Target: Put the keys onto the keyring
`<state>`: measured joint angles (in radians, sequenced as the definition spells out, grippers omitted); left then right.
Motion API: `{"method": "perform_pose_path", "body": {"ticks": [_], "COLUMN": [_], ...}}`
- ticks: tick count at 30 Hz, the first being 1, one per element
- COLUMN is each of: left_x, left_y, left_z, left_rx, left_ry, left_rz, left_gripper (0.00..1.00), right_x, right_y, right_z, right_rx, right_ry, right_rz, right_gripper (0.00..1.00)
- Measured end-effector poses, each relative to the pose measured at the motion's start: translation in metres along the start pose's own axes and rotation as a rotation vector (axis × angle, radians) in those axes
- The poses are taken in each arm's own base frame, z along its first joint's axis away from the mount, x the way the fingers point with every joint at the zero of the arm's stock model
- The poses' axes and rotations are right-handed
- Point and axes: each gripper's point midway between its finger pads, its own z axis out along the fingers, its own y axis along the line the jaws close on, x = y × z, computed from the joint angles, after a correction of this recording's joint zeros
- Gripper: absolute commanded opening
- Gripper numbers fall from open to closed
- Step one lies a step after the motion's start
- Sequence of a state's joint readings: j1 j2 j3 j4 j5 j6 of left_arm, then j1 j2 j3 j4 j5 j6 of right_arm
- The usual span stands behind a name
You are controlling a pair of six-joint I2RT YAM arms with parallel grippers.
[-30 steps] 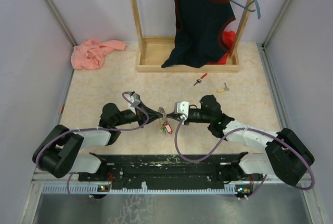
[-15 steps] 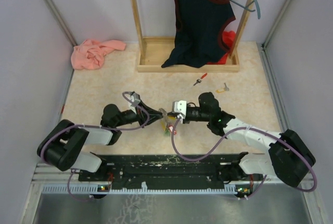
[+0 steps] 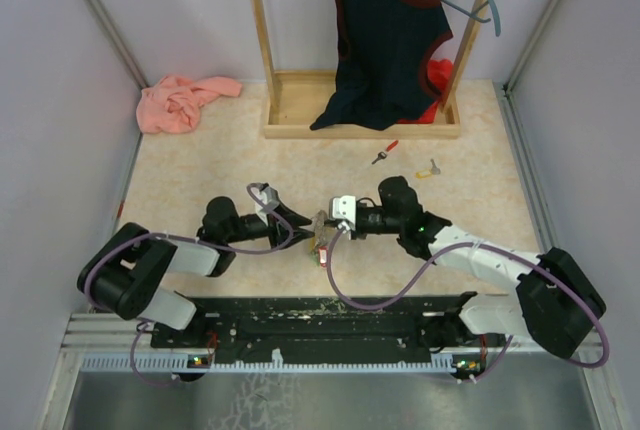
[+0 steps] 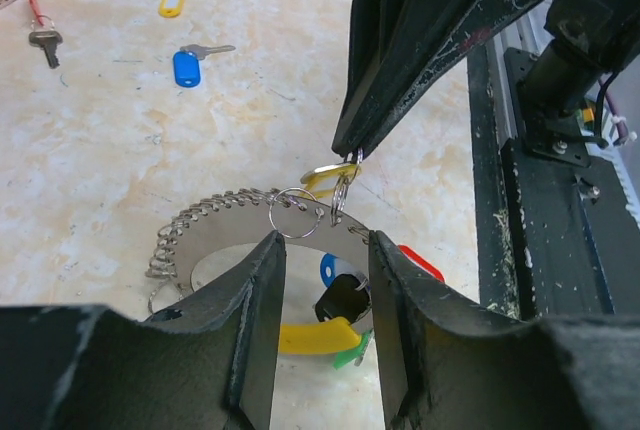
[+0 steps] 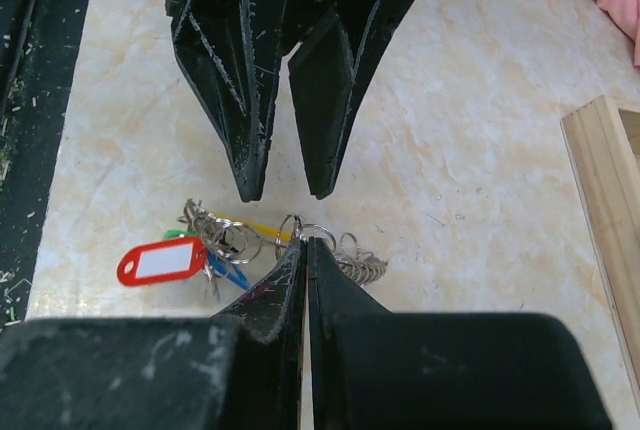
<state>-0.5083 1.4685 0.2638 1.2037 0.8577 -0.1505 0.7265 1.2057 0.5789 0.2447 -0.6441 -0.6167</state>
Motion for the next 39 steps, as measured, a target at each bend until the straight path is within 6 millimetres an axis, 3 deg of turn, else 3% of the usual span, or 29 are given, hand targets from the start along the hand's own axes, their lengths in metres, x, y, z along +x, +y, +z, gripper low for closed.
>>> {"method": "perform_pose_path", "body": {"ticks": [16,26,33,39], "left_x": [0.003,0.010,0.011,0.010], "left_y": [0.006,0.001,-0.001,0.002], "left_z": [0.015,0.018,0.021,0.021], "left_rx": [0.112,0.162,0.180,0.156], "left_ry": [0.055,0.080,0.091,0.094], "left_rz": [0.128,0.117,0.115,0.117], "left_gripper": [0.40,0.26,0.01,0.01], "right_x": [0.000,0.000,0.001,0.003], "right_y": [0.001,0.000,0.001,-0.001], "right_z": [0.002,0.004,0.004,0.002], "right_rx": [-0.019,-0.025,-0.027,-0.014], "right_ry": [0.006,0.009,0.011,0.025], "right_rz": [0.008,0.012,0.015,0.019], "right_gripper": [0.00,0.00,0.00,0.00]}}
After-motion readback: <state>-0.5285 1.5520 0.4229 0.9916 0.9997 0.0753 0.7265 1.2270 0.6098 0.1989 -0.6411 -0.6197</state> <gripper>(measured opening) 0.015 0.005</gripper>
